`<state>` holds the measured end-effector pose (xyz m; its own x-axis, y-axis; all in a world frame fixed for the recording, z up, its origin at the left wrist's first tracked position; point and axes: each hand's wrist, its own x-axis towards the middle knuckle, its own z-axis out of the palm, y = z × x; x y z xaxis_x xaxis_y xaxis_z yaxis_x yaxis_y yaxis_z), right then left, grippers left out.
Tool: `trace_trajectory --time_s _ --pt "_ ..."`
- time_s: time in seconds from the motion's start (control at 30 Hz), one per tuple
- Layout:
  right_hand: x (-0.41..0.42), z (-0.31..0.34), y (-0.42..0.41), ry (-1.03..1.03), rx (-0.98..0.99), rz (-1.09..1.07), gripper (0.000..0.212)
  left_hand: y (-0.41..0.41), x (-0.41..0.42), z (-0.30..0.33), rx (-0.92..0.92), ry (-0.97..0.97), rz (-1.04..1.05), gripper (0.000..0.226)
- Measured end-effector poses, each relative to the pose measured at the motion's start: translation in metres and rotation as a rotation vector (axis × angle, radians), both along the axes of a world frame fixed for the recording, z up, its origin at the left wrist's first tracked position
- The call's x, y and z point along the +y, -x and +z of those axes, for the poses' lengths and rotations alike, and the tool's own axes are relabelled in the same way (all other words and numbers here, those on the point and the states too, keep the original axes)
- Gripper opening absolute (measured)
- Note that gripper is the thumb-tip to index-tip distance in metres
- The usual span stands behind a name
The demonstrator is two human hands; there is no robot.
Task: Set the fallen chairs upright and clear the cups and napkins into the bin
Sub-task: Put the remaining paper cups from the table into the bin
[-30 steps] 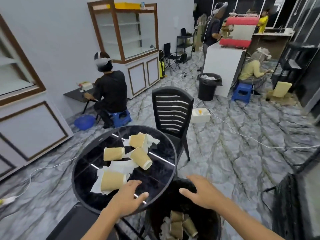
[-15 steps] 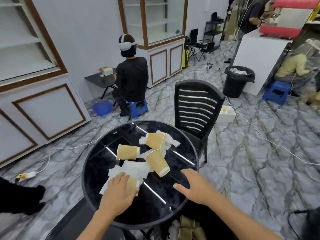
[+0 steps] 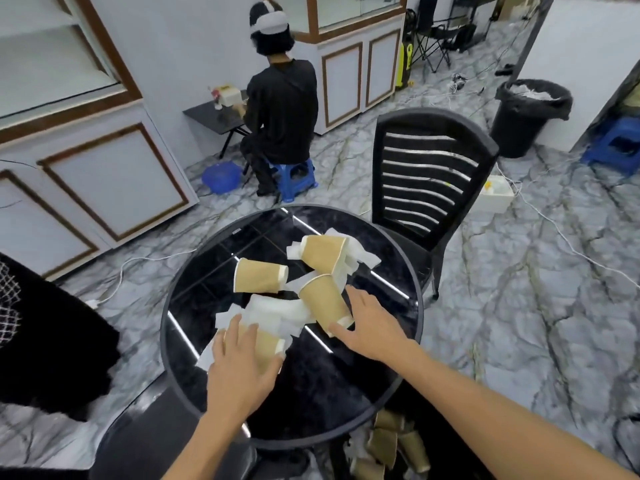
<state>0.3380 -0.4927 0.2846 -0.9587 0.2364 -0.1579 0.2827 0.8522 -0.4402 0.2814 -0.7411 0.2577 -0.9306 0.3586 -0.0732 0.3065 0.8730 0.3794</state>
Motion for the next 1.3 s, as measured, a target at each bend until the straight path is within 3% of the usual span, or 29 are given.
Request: trace_trajectory --time_s 0.27,0.6,0.9,1.3 --pt "-0.014 -0.028 0.034 0.005 0.038 -0.067 0.094 -0.001 0.009 -0.007 0.009 0.029 0.052 0.085" --pt "-0.012 -0.042 0.015 0.165 0.118 -0.158 0.088 -0.007 0.004 -0.008 0.058 -0.034 0.052 0.077" --pt "0.024 -0.027 -0.079 0.185 0.120 -0.232 0.093 -0.057 0.046 0.017 0.126 -0.138 -0.120 0.075" --pt "0.075 -0.032 -0.248 0.126 0.042 -0.402 0.092 -0.162 0.139 0.013 0.146 -0.115 -0.520 0.072"
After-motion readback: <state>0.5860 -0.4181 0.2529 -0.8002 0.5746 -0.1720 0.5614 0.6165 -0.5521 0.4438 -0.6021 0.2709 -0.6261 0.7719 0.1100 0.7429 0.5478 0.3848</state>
